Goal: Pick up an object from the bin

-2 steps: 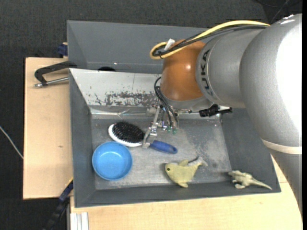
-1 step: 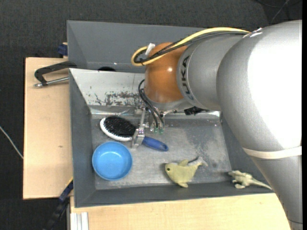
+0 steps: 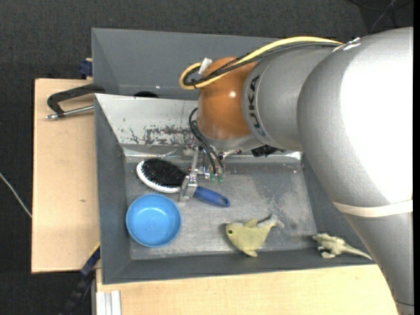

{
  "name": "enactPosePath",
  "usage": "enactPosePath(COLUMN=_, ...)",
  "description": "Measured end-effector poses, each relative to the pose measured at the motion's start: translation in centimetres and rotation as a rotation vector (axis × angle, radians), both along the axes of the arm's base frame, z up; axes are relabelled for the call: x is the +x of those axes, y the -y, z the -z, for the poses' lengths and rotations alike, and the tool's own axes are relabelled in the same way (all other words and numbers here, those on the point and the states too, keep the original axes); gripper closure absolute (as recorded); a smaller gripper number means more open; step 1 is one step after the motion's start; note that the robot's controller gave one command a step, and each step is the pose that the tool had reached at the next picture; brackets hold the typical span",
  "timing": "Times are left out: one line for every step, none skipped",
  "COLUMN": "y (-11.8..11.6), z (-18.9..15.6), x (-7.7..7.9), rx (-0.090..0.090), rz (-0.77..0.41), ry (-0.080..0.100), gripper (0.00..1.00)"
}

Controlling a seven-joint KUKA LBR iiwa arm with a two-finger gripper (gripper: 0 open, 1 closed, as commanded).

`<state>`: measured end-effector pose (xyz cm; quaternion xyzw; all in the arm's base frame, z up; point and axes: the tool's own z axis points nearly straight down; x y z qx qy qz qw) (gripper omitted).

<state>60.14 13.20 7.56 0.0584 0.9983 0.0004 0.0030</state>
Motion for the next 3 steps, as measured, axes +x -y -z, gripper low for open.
enactPosePath(y=-0.2, z=-0.3, x=0.1, rx=0.002, rz=-0.002, ry=-0.002, gripper=1.00)
enactPosePath(y=-0.3, z=-1.7, x=0.2, rx=0.001, rz=-0.003, ry=0.000, gripper=1.00)
enactPosePath(y=-0.4, z=-10.2, x=0.5, rx=0.003, rz=-0.005, ry=0.007, gripper=1.00)
